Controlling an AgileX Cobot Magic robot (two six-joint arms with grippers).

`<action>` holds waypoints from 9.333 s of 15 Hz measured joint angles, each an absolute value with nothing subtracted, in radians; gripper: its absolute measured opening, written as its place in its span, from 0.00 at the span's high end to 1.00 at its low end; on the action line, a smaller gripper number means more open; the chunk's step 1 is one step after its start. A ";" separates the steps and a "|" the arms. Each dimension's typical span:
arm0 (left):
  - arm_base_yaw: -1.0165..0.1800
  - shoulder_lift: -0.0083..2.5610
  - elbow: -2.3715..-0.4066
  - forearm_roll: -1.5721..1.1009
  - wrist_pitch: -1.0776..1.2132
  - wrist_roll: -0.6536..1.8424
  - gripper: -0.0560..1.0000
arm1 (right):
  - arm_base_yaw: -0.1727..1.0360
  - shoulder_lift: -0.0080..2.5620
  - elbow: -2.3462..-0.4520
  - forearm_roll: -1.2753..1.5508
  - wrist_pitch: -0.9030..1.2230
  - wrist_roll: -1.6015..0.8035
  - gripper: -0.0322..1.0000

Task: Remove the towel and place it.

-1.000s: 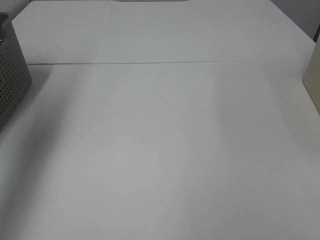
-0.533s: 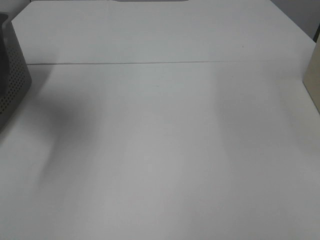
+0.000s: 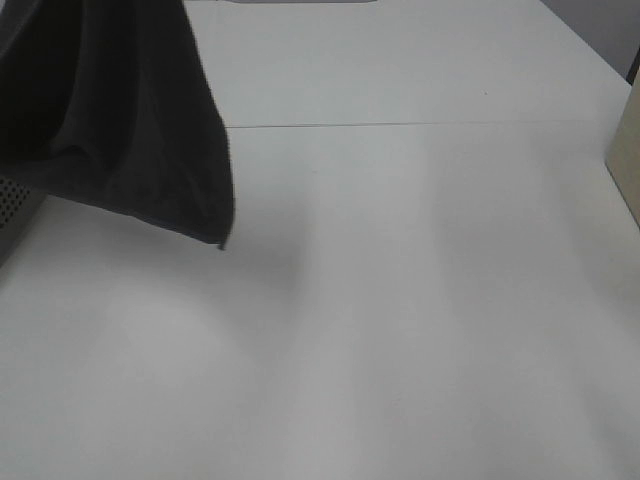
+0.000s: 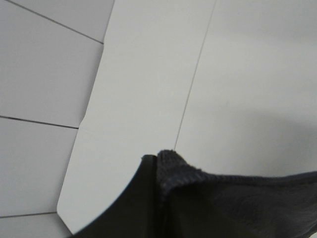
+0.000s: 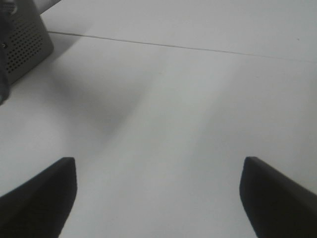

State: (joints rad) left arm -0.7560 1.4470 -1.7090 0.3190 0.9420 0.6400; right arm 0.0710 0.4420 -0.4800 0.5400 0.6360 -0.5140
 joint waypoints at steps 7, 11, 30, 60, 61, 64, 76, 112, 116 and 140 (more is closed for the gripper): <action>-0.834 1.525 -1.709 0.275 0.845 0.638 0.94 | 0.078 1.148 -0.490 1.676 0.826 -1.771 0.14; -0.834 1.539 -1.711 0.259 0.786 0.598 0.94 | 0.287 1.332 -0.576 1.729 0.739 -1.821 0.14; -0.834 1.539 -1.712 0.181 0.708 0.539 0.94 | 0.453 1.544 -0.664 1.734 0.602 -1.802 0.96; -0.452 1.602 -1.712 0.543 -0.216 0.219 0.94 | 0.455 1.491 -1.702 -0.541 0.268 0.070 0.96; -0.424 1.618 -1.712 0.543 -0.289 0.219 0.94 | 0.455 1.517 -1.722 -0.561 0.231 0.088 0.96; -0.353 1.648 -1.712 0.543 -0.403 0.219 0.94 | 0.455 1.617 -1.837 -0.574 0.180 0.114 0.96; -0.183 1.908 -1.933 0.366 -0.576 0.225 0.94 | 0.410 1.951 -2.080 -0.466 -0.179 0.126 0.96; -0.187 2.414 -2.636 0.366 -0.365 0.212 0.94 | 0.288 2.110 -2.234 -0.396 -0.296 0.035 0.96; -0.188 2.391 -2.650 0.366 -0.401 0.057 0.94 | 0.288 2.110 -2.283 -0.389 -0.346 0.042 0.96; -0.188 2.391 -2.653 0.420 -0.311 0.065 0.94 | 0.288 2.132 -2.286 -0.381 -0.254 0.126 0.96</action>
State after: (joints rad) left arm -0.1880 2.3910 -2.6530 0.4200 -0.3110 0.0650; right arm 0.2880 2.1320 -2.2860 -0.3810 -0.2540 0.1260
